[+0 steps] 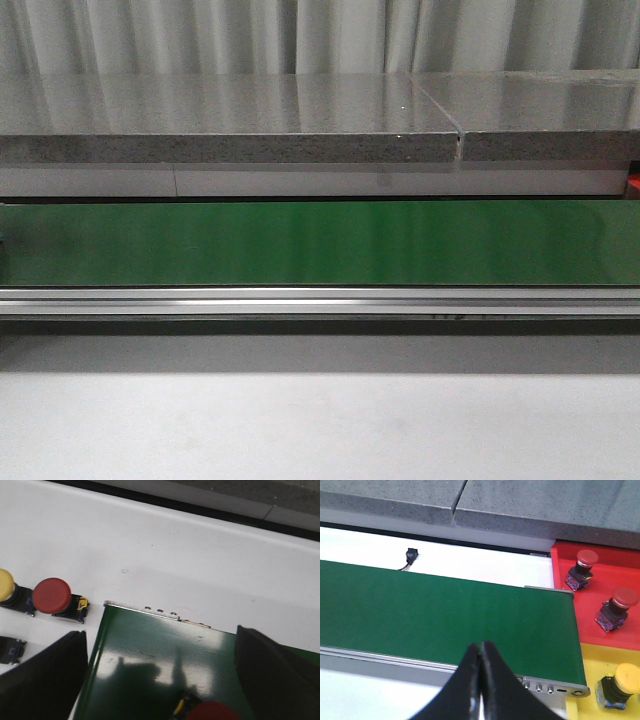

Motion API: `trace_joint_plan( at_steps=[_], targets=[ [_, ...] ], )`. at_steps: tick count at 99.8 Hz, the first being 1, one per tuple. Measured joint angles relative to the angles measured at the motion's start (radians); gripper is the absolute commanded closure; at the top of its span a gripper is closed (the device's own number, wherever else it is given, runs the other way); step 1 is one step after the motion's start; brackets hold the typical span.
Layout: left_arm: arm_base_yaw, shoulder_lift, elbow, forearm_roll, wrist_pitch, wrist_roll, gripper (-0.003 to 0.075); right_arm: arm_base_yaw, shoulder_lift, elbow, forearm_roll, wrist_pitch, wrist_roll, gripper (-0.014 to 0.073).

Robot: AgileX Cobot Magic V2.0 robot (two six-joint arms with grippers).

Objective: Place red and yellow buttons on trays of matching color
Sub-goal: 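Place the red button on the green belt and open the left gripper, then move the left gripper over a yellow mushroom button and grasp it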

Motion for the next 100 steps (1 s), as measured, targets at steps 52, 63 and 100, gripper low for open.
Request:
trace_joint_plan(
  at_steps=[52, 63, 100],
  targets=[
    [0.318, 0.004, 0.106, -0.025, 0.007, 0.000, 0.0132, 0.000, 0.000, 0.000, 0.000, 0.000, 0.000, 0.0662],
    [0.357, 0.030, 0.128, -0.027, -0.022, 0.000, 0.0132, 0.000, 0.000, 0.000, 0.000, 0.000, 0.000, 0.0662],
    [0.380, 0.154, 0.134, -0.035, -0.116, 0.000, 0.0132, 0.000, 0.000, 0.000, 0.000, 0.000, 0.000, 0.0662]
  ],
)
